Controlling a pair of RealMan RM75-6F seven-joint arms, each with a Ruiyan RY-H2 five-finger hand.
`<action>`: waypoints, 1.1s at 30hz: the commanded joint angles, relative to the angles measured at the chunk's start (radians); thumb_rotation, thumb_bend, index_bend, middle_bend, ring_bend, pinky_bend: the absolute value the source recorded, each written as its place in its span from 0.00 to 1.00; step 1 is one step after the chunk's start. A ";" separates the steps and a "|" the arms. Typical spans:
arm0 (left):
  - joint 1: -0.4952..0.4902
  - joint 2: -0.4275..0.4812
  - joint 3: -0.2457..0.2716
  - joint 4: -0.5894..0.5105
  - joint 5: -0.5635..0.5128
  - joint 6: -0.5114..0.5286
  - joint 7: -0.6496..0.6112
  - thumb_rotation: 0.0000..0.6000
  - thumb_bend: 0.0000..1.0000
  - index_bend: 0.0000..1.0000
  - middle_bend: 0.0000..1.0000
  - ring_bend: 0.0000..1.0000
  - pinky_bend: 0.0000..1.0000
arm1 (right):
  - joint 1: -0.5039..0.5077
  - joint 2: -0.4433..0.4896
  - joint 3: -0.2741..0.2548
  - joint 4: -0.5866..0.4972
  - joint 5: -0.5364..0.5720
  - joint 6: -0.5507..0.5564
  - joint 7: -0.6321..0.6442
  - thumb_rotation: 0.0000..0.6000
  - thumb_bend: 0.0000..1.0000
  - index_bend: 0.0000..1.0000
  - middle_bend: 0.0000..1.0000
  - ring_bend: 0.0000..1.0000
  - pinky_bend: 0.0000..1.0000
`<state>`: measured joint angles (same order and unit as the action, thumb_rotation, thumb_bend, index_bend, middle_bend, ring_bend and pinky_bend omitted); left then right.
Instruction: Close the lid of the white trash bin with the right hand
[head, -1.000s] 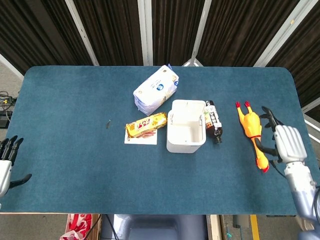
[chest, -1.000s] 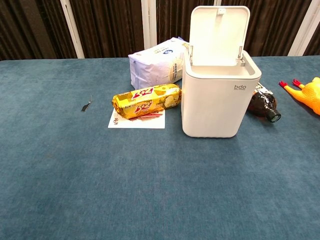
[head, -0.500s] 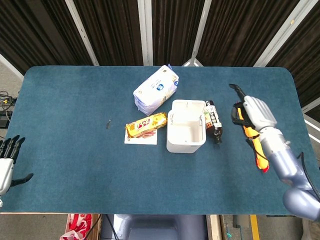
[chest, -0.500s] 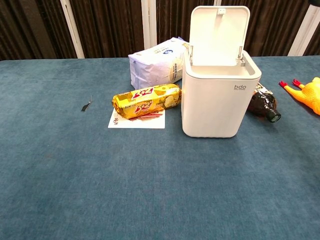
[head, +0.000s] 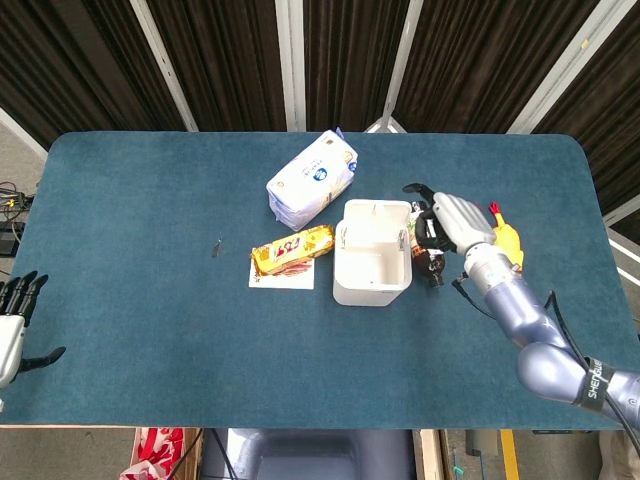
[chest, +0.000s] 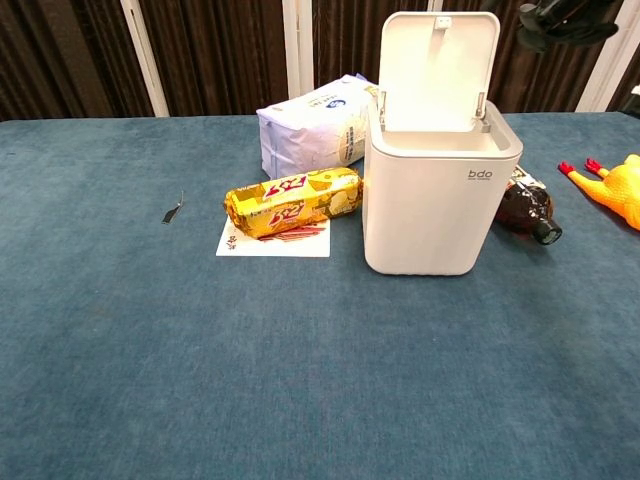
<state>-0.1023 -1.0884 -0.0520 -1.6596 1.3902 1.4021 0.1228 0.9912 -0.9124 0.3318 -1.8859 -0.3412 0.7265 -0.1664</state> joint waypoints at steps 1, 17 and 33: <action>0.000 0.001 0.001 -0.001 0.001 0.000 0.000 1.00 0.00 0.00 0.00 0.00 0.00 | 0.021 -0.009 -0.011 -0.010 0.019 0.009 -0.012 1.00 0.75 0.20 0.72 0.85 0.88; -0.001 -0.001 0.007 -0.002 0.010 0.003 0.006 1.00 0.00 0.00 0.00 0.00 0.00 | 0.034 0.104 -0.041 -0.239 0.002 -0.006 -0.011 1.00 0.75 0.21 0.72 0.85 0.88; -0.004 -0.009 0.010 -0.005 0.018 0.008 0.029 1.00 0.00 0.00 0.00 0.00 0.00 | -0.041 0.077 -0.149 -0.337 -0.136 0.042 -0.018 1.00 0.75 0.21 0.72 0.85 0.88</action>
<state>-0.1063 -1.0972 -0.0417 -1.6649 1.4077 1.4099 0.1516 0.9573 -0.8267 0.1900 -2.2205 -0.4688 0.7617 -0.1841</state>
